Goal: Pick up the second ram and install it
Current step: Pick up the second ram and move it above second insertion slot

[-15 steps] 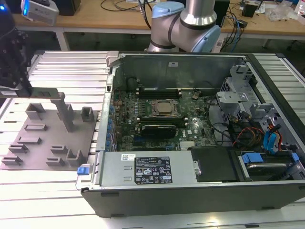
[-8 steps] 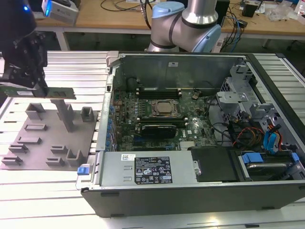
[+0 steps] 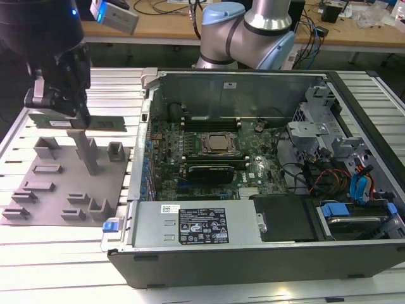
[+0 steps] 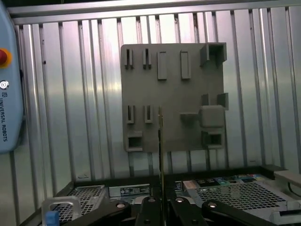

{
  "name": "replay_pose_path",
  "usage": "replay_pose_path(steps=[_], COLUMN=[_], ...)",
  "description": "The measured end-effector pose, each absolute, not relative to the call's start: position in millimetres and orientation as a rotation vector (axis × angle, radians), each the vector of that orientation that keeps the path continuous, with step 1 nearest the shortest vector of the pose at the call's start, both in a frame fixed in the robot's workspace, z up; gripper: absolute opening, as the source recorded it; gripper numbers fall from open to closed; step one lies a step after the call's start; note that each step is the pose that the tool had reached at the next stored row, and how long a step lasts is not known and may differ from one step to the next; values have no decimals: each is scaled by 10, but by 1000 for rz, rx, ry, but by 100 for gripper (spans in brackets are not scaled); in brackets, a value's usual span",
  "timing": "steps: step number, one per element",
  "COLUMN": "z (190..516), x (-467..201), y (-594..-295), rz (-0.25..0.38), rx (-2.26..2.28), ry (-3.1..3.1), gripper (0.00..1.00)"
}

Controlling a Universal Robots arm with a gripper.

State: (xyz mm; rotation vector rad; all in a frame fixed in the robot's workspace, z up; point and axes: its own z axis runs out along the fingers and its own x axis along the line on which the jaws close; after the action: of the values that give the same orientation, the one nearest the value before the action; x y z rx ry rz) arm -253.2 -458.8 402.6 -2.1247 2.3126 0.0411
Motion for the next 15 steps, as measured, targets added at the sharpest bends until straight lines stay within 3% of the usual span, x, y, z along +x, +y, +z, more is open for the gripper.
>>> replay_pose_path(steps=[15], z=[4026], x=[-1783], y=[-4585], rz=[42], rx=[-2125], ry=[2313], gripper=[11])
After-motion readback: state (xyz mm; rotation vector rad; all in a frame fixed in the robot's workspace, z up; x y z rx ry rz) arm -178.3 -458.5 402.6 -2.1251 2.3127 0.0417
